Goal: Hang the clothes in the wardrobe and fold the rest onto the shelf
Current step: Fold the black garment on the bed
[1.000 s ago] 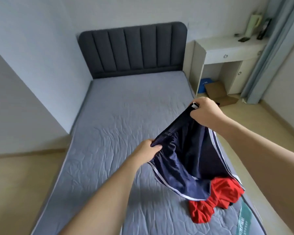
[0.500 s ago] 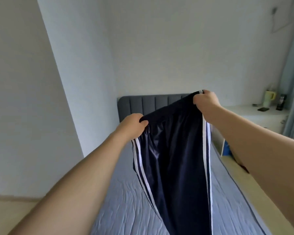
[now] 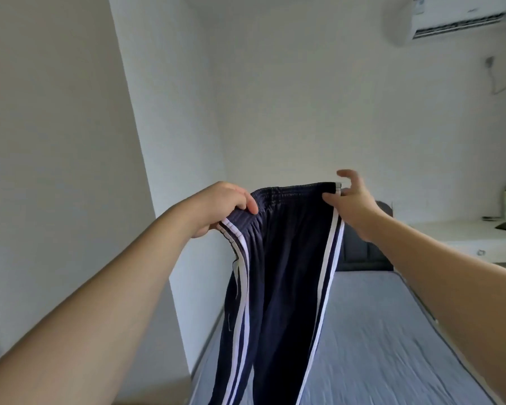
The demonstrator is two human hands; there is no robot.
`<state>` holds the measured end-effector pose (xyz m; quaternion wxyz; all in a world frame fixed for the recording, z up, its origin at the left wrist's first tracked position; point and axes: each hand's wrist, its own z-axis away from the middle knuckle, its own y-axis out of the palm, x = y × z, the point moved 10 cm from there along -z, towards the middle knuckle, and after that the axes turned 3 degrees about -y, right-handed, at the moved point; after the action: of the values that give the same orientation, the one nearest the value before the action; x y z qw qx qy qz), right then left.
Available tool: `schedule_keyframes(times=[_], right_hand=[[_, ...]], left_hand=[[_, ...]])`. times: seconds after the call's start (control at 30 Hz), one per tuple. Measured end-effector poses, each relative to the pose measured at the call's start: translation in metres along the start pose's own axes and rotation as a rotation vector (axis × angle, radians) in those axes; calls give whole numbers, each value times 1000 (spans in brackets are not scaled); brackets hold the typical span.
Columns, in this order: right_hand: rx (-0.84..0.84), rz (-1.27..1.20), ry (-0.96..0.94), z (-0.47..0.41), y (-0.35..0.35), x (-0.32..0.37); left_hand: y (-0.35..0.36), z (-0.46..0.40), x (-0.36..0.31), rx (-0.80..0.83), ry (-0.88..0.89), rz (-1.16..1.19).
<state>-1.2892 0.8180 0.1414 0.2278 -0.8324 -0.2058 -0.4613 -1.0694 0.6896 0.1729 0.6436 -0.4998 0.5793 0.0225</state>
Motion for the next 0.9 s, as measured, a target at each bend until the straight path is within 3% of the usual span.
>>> schedule_keyframes(times=[0.1,0.3,0.4,0.5,0.63,0.73,0.9], right_hand=[[35,87,-225,10,22,33],[153,191,-400,25,62,66],[205,261,-464,32,74,73],[286,304,-370,33,81,66],[512,43,-87,37,86,44],[577,76,-98,47,85,49],[521,316,-180,49,81,52]], left_hand=[[-14,6,7,-28,-13,45],[-19,12,17,-16,152,7],[-29,12,13,-126,214,-175],[-34,13,5,-248,244,-366],[-27,13,1,-225,280,-221],[-22,11,-2,-253,270,-175],[-7,13,-26,-269,320,-290]])
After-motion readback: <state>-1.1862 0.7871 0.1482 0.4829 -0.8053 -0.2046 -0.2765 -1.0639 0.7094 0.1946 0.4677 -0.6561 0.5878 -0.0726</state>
